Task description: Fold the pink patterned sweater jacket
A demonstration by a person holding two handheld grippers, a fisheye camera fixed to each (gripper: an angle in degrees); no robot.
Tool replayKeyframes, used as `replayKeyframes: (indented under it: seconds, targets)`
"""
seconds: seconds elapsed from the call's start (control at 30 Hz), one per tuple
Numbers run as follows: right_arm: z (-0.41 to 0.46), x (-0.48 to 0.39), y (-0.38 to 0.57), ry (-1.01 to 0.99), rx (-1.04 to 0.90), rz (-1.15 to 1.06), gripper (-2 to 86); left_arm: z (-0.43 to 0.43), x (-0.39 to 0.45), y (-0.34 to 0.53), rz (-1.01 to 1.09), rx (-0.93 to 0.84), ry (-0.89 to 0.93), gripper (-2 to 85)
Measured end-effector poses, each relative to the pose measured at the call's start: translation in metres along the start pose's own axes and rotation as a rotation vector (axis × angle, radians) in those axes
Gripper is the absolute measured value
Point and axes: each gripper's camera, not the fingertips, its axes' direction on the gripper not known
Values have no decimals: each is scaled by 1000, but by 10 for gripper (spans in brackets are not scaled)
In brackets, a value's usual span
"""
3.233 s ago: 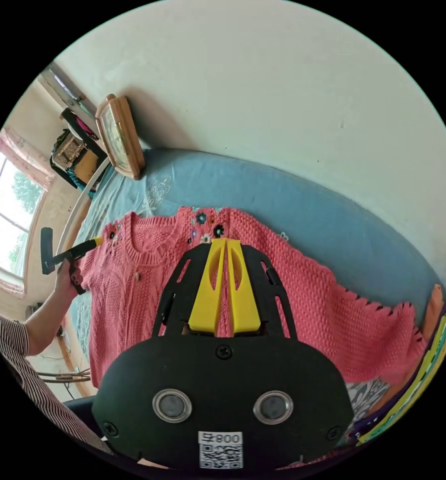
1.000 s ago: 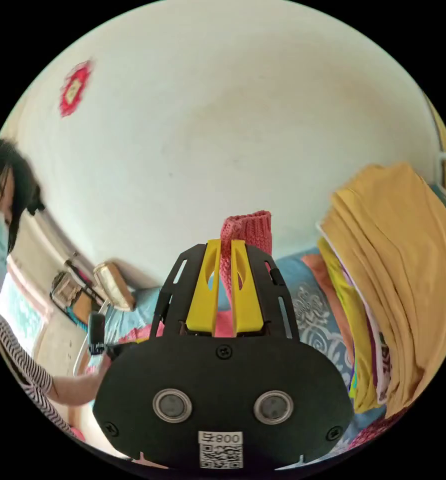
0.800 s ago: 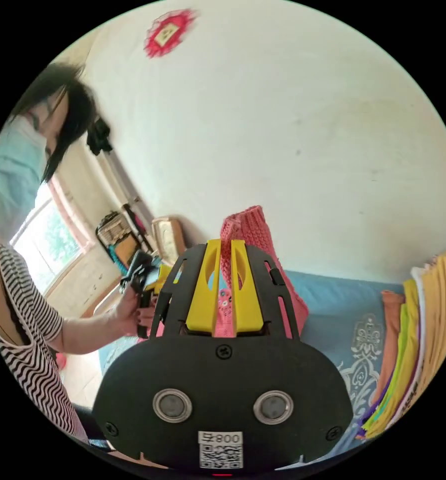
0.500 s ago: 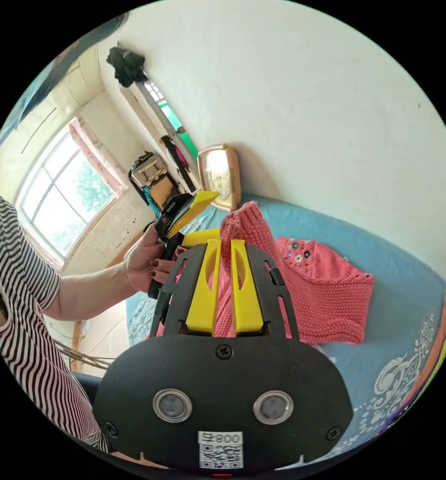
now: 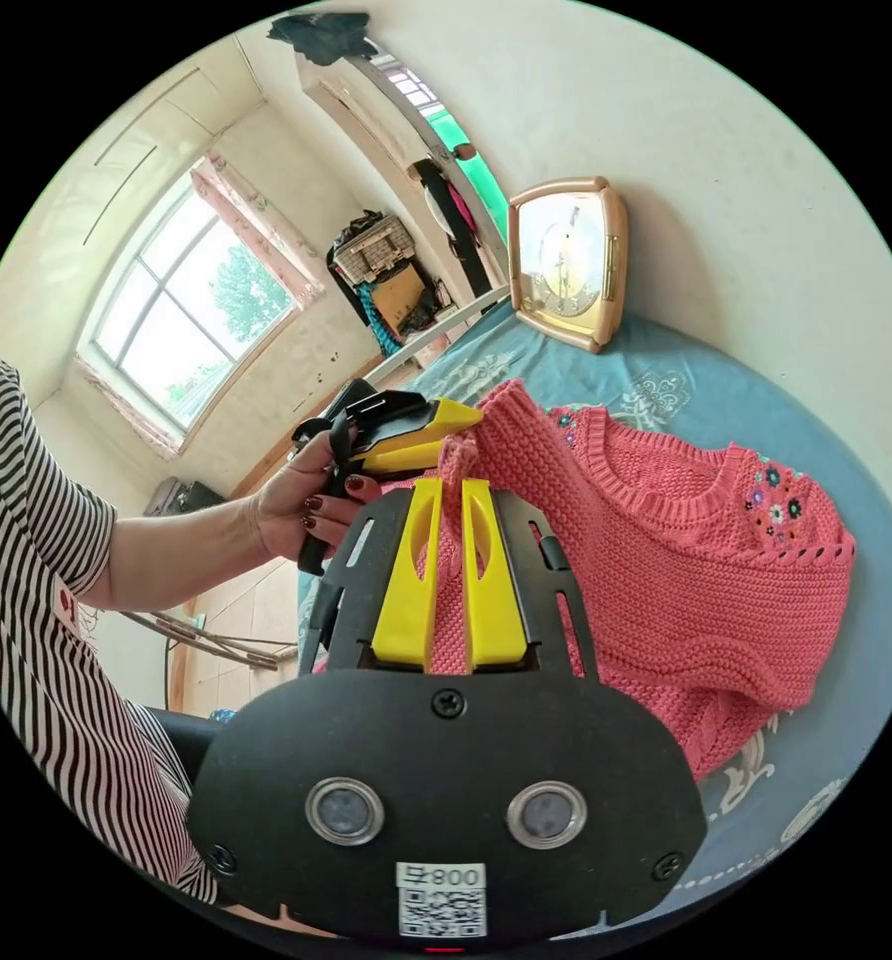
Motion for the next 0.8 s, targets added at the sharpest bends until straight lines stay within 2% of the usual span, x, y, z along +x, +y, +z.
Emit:
replayKeyframes:
  seconds: [0.33, 0.6, 0.7, 0.8]
  targets:
    - [153, -15, -12, 26, -169, -15, 34, -91, -36, 22, -53, 22, -198, 34]
    - [267, -2, 5, 65, -388, 21, 42, -150, -61, 62, -140, 30, -494, 13]
    - [283, -6, 7, 89, -362, -8, 48, -164, -44, 78, -57, 104, -525, 7]
    - [297, -6, 10, 97, -358, -20, 55, -161, -33, 84, 20, 62, -541, 4]
